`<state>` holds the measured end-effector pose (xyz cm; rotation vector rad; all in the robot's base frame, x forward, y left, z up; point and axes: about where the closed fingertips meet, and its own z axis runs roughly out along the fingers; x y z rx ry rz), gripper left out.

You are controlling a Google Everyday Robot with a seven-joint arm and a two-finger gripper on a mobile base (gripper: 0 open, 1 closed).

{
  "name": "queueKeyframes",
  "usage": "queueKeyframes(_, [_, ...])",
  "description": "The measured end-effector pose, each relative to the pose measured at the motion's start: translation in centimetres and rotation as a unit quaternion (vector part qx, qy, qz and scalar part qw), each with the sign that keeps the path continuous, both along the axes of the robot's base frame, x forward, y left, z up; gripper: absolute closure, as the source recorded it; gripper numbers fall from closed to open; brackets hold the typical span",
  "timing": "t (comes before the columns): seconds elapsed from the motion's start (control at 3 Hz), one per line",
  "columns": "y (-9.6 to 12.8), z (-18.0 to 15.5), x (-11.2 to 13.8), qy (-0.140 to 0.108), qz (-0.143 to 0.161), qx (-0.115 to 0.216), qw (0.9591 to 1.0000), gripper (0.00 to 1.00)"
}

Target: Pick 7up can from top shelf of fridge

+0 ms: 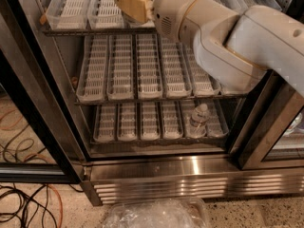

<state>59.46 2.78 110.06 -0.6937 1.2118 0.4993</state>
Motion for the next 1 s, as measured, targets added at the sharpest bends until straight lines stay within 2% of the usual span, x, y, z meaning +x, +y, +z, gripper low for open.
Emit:
queueKeyframes(0.67, [-0.3, -1.5, -2.6, 0.024, 0.028, -0.025, 0.999, 1.0])
queueKeyframes(1.0, [-0.6, -2.6, -3.9, 0.034, 0.039, -0.048, 0.9975, 1.0])
